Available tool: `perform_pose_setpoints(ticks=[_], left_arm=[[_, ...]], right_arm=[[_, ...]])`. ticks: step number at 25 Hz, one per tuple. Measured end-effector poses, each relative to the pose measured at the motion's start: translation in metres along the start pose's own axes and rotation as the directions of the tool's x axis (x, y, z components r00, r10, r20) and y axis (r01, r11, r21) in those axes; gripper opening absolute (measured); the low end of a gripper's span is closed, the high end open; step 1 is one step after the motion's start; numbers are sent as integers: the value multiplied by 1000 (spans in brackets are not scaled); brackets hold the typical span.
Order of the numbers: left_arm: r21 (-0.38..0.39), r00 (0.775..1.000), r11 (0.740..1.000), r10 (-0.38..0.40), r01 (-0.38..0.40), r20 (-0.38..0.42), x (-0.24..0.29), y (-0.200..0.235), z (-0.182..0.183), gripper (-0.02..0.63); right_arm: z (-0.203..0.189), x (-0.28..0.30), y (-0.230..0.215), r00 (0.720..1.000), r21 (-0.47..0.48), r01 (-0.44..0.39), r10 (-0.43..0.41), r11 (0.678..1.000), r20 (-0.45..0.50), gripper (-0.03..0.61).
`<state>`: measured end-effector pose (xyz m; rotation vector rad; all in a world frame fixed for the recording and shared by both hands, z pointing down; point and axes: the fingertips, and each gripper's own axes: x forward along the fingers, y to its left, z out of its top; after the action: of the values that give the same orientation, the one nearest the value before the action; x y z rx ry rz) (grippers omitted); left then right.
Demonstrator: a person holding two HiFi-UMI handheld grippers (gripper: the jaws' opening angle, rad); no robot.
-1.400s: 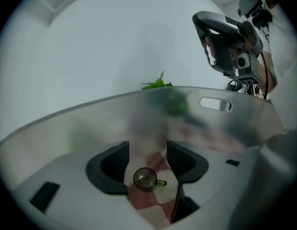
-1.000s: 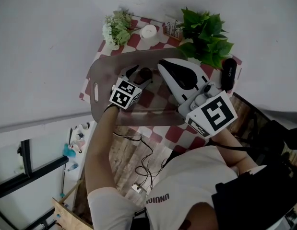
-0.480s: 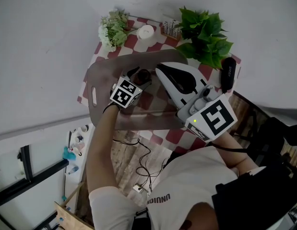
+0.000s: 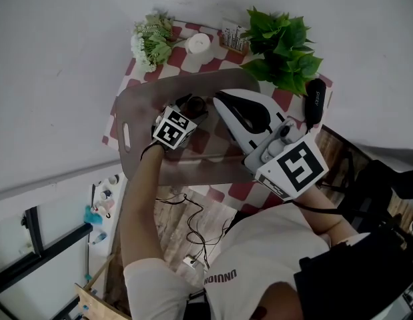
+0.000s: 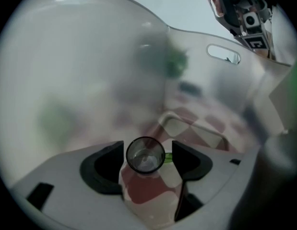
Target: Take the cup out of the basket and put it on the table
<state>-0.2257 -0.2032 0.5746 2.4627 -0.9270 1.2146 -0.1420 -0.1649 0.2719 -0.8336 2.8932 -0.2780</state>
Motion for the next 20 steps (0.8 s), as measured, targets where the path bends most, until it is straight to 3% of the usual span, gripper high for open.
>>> perform_pose_setpoints(ticks=[20], left_arm=[[-145,998,989,-28,34,48,9,-3,-2,299]], right_arm=[[-6,-2,-7,1000,2,24,-23,1000,-10,18]])
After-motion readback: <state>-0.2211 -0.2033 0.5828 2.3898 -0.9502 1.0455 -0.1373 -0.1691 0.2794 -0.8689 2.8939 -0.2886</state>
